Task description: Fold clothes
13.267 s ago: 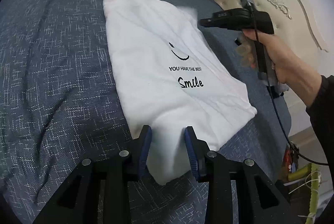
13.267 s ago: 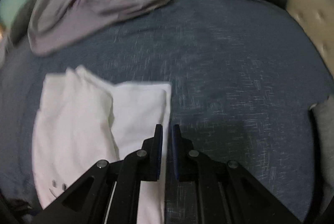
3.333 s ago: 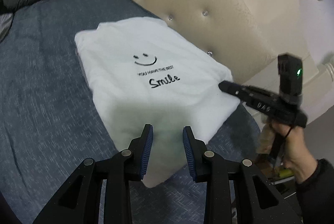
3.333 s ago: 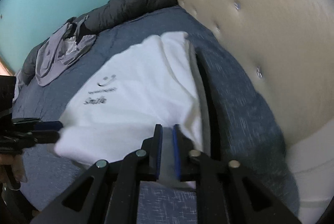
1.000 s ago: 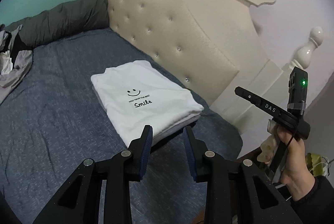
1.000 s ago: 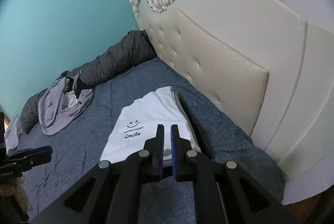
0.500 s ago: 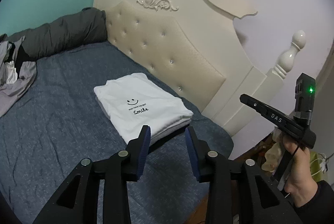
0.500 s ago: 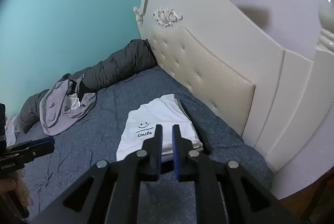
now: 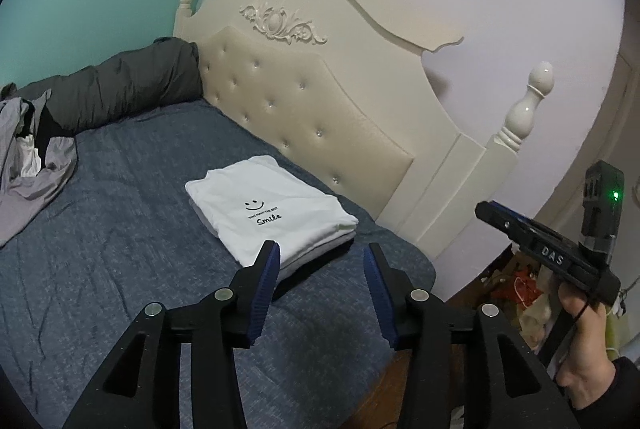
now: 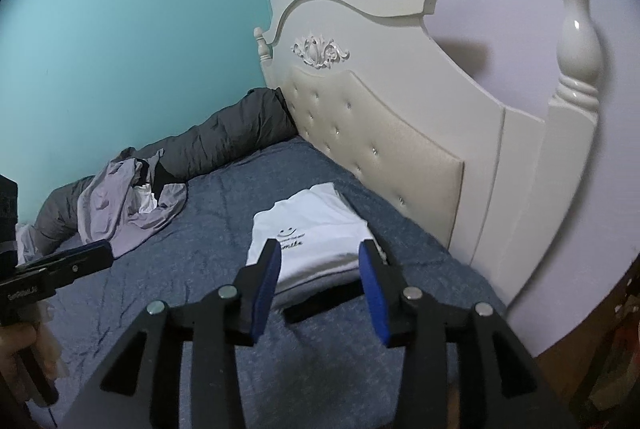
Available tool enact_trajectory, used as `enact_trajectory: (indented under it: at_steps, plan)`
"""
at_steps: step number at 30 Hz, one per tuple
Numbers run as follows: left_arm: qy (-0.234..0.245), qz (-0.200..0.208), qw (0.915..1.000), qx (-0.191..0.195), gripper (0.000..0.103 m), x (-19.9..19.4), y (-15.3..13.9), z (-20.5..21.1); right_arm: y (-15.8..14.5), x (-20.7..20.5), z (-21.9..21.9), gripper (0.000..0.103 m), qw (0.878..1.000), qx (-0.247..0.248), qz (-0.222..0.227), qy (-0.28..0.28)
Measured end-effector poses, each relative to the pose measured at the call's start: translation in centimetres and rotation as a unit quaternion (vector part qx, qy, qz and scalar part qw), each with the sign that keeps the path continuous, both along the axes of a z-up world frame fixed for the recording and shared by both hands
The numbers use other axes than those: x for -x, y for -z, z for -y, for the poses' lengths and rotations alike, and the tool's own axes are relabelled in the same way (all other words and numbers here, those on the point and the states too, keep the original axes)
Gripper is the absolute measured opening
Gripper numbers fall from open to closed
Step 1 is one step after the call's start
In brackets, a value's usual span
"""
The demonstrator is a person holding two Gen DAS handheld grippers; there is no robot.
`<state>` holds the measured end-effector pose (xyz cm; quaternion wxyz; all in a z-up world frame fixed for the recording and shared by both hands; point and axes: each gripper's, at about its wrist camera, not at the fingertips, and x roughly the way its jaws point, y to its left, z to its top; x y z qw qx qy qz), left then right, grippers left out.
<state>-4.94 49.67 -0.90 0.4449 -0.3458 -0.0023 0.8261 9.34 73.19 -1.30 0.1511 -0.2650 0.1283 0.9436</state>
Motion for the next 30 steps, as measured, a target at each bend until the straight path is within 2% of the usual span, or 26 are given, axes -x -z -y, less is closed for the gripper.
enact_trajectory:
  at_steps: [6, 8, 10, 16, 30]
  plan:
    - [0.007, -0.007, 0.9999, -0.001, 0.052, -1.5, -0.2, 1.4, -0.2, -2.1, 2.0, 0.043, 1.0, 0.0, -0.002, 0.014]
    - [0.01, -0.013, 0.9999, 0.002, 0.053, -2.1, -0.3, 2.0, -0.3, -2.8, 2.6, 0.055, 1.0, -0.001, -0.002, 0.019]
    - [0.01, -0.02, 0.9997, 0.002, 0.054, -2.6, -0.4, 2.5, -0.3, -3.3, 3.1, 0.059, 1.0, -0.002, -0.004, 0.022]
    - [0.009, -0.024, 0.9997, 0.0, 0.058, -3.6, -0.5, 3.9, -0.5, -4.8, 4.5, 0.06, 0.999, -0.005, -0.007, 0.031]
    - [0.012, -0.021, 0.9997, 0.002, 0.068, -4.8, -0.1, 5.6, -0.8, -7.0, 7.0, 0.076, 0.999, -0.024, -0.005, 0.043]
